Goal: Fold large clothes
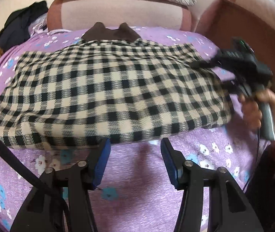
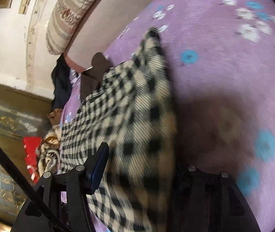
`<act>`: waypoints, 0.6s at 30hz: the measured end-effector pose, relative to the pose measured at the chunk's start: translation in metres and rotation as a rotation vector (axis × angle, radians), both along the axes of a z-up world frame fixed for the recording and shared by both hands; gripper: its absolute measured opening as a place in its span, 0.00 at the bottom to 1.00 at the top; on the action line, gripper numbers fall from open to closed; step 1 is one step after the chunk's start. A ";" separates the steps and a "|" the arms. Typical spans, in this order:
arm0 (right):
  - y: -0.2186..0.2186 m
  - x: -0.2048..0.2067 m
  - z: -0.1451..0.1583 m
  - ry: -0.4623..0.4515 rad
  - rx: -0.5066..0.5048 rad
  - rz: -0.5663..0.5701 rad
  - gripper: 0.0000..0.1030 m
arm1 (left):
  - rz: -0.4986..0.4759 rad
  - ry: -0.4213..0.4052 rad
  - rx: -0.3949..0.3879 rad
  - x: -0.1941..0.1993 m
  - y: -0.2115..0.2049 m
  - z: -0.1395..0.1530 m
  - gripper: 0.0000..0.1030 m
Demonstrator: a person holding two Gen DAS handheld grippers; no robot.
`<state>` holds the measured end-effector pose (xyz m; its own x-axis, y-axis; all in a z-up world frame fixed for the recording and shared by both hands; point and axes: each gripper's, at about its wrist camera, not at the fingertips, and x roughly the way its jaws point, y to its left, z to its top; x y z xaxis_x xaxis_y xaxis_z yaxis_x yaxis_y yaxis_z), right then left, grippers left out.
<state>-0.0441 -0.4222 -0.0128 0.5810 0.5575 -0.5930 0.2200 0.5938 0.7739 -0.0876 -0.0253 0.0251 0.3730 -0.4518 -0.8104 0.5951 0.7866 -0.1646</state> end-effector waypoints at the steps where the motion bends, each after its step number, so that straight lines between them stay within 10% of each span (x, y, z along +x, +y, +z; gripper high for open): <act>1: 0.001 0.007 -0.003 -0.010 0.019 0.026 0.60 | -0.012 0.008 0.004 -0.002 -0.005 -0.002 0.51; 8: 0.018 0.014 0.000 -0.043 -0.044 0.049 0.56 | -0.023 0.013 0.026 -0.005 -0.023 -0.006 0.51; 12: 0.021 0.010 0.002 -0.030 -0.087 -0.008 0.29 | -0.018 0.017 0.017 -0.001 -0.014 -0.001 0.51; 18: 0.038 0.010 0.039 -0.023 -0.192 -0.036 0.17 | 0.101 -0.033 0.006 0.039 0.031 0.027 0.51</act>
